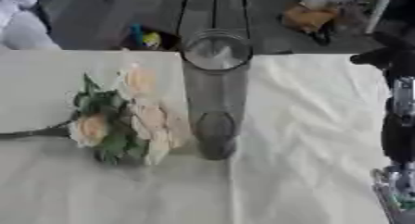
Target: Arrange flowers into the vase.
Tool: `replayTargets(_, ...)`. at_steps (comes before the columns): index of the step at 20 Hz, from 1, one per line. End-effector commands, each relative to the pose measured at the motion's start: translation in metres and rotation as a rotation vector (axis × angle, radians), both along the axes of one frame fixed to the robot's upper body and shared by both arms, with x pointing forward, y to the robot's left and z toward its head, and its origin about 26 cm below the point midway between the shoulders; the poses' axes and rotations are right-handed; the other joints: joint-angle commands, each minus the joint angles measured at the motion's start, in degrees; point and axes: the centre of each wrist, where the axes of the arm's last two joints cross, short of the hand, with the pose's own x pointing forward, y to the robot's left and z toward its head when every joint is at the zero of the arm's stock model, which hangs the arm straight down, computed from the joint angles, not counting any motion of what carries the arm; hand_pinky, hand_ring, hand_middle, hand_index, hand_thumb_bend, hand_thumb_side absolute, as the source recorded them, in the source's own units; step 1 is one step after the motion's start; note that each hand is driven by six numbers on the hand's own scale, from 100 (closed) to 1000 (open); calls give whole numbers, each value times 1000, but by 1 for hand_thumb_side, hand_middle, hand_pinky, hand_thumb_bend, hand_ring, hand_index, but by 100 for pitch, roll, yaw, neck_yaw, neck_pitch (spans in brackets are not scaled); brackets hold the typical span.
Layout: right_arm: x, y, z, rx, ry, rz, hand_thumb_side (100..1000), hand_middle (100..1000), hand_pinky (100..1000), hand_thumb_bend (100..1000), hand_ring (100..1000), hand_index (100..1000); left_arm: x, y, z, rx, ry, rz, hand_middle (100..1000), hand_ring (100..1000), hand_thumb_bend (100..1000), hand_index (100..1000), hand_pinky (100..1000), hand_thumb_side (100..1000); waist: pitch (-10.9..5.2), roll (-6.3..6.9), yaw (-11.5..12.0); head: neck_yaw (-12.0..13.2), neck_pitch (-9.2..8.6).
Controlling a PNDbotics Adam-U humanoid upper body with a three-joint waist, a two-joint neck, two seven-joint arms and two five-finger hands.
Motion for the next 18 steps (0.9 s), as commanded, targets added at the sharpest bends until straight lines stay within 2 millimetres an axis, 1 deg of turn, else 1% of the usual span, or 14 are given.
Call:
replayTargets(1,-3,-1,7,-14,-27,-1,1000,536,772,100,640,809,-2,2,8,16,-31,3,763,712,100,902,556,1000,-22,57,-3,-12,-38)
replayTargets(7,-3,-1,7,-15,-27,0,1000,536,772,100,641,810,-2,4,9,29,-30,5,764,713,100,903,556,1000,-20,40,-2,-60,6)
replayTargets(14,-3,-1,8,-15,-30,2,1000,536,772,100,642,811,-3,14,14,117,-47,27,767,715,100,909,560,996,-2,22,-23,-176,62)
replayTargets(18,-3,-1,9,-16,-31,5,1000,536,773,100,643,812,-4,24,23,224,-63,64,767,716,100,915,564,988,-1,32,-52,-92,293)
